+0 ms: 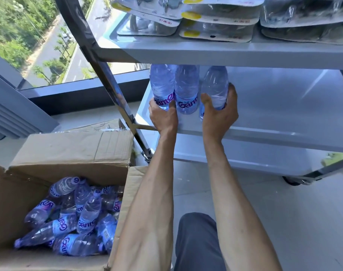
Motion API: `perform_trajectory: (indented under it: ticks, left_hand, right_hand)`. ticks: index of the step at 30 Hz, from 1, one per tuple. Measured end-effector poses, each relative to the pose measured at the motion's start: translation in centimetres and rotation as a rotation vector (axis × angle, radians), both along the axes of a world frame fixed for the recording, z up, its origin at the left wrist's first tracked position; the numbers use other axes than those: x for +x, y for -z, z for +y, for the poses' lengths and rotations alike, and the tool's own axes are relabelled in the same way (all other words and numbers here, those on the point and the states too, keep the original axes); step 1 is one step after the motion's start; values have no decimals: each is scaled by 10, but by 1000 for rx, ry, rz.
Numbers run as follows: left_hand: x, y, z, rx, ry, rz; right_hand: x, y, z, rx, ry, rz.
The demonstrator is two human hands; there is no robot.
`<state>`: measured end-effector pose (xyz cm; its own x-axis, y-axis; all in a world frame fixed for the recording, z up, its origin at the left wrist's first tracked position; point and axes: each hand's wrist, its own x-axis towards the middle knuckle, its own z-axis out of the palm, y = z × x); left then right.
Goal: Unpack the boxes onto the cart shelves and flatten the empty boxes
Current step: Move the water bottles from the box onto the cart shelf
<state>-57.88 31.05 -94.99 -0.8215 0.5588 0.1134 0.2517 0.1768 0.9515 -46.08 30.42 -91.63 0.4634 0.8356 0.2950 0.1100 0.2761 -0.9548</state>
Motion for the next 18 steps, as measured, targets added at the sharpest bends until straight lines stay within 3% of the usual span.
perform_trajectory:
  ticks: [10, 13, 15, 18]
  left_hand:
    - [-5, 2, -1, -16, 73, -12]
    - [-9, -2, -13, 25, 101, -180]
    - [-14, -3, -34, 74, 8, -221]
    - [-27, 4, -85, 128, -185, -75]
  right_hand:
    - [-1, 18, 26, 7, -113, -44]
    - [0, 30, 12, -75, -127, -107]
    - [-4, 39, -7, -95, -5, -160]
    - [-20, 42, -41, -40, 133, -108]
